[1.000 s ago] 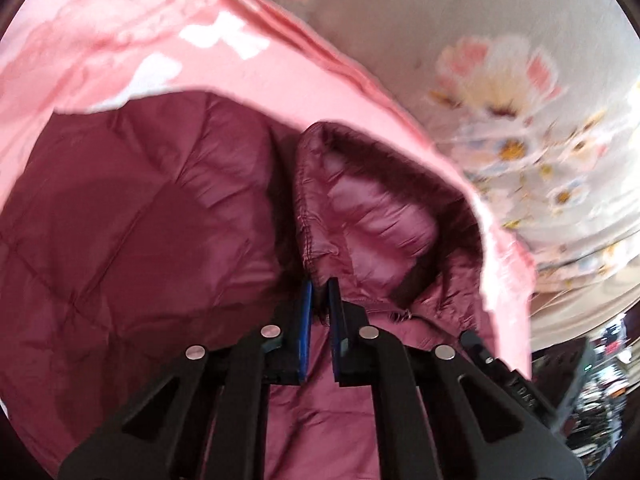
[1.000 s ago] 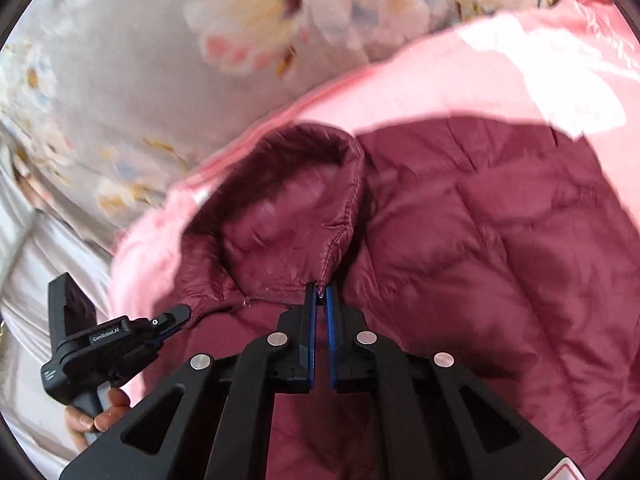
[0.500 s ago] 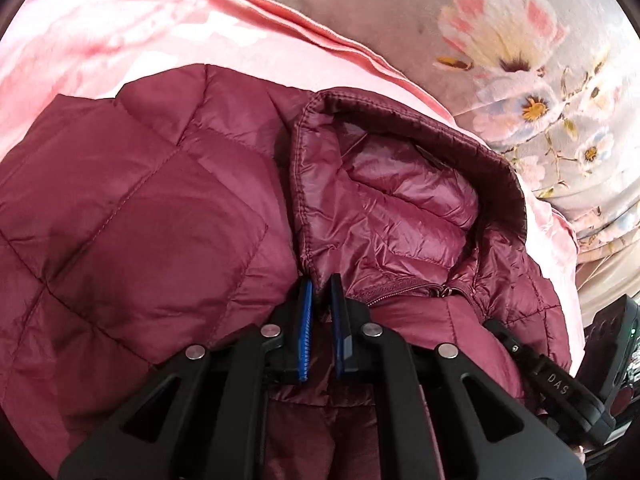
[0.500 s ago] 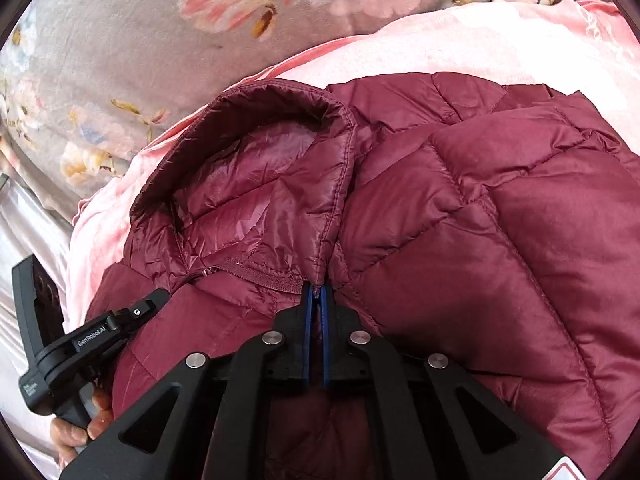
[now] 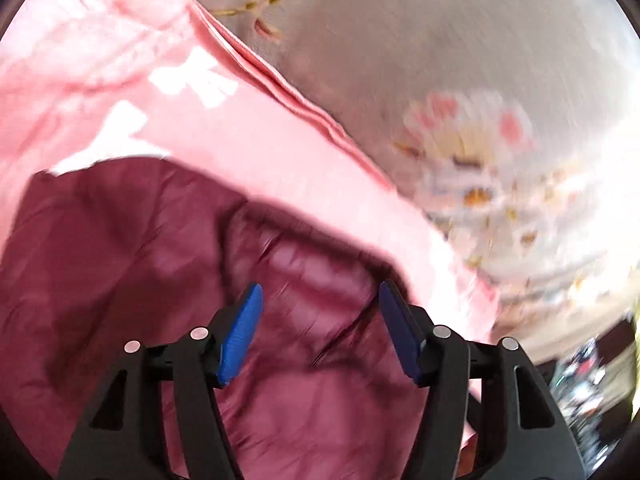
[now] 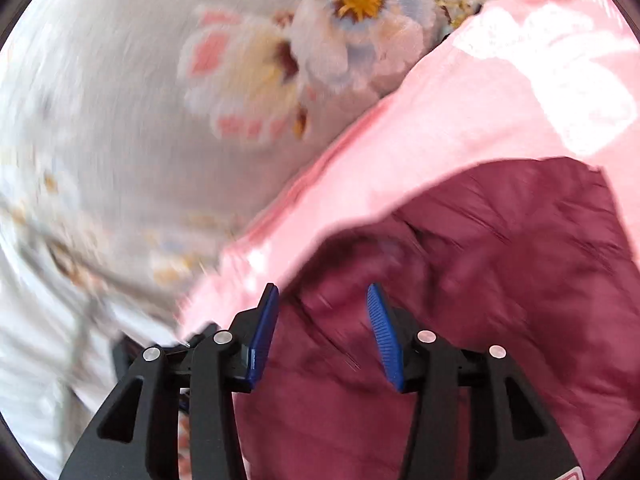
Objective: Fold large clothes
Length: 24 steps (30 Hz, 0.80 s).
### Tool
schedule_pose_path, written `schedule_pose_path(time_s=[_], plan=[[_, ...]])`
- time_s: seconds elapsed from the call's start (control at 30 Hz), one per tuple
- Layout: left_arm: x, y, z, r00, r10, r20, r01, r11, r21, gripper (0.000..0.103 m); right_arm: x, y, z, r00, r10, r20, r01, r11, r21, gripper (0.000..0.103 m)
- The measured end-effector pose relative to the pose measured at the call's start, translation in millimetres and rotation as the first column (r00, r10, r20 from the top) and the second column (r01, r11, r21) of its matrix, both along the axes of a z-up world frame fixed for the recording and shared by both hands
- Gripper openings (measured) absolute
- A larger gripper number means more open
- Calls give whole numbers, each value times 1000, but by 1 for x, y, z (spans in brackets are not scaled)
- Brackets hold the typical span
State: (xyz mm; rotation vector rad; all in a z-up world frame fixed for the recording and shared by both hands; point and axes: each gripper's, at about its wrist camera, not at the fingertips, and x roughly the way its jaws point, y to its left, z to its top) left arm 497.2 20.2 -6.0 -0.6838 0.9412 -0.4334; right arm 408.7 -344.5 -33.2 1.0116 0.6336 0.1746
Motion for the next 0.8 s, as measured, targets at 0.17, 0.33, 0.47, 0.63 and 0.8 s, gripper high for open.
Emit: schedule_pose_path(time_s=[0.17, 0.33, 0.47, 0.63, 0.8], plan=[[44, -19, 6, 998, 57, -17, -57, 998, -34, 58, 39, -1, 0, 999, -43, 17, 42, 998, 55, 39], [56, -26, -15, 992, 29, -120, -41, 994, -99, 58, 39, 0, -21, 999, 2, -41, 3, 992, 128, 41], [45, -21, -33, 988, 22, -150, -34, 996, -78, 62, 38, -3, -44, 995, -3, -101, 18, 989, 145, 42], [67, -14, -72, 952, 58, -299, -98, 988, -119, 62, 49, -18, -67, 986, -43, -160, 83, 963, 255, 42], [73, -13, -72, 958, 55, -281, -77, 995, -67, 5, 46, -19, -65, 991, -32, -129, 57, 978, 201, 3]])
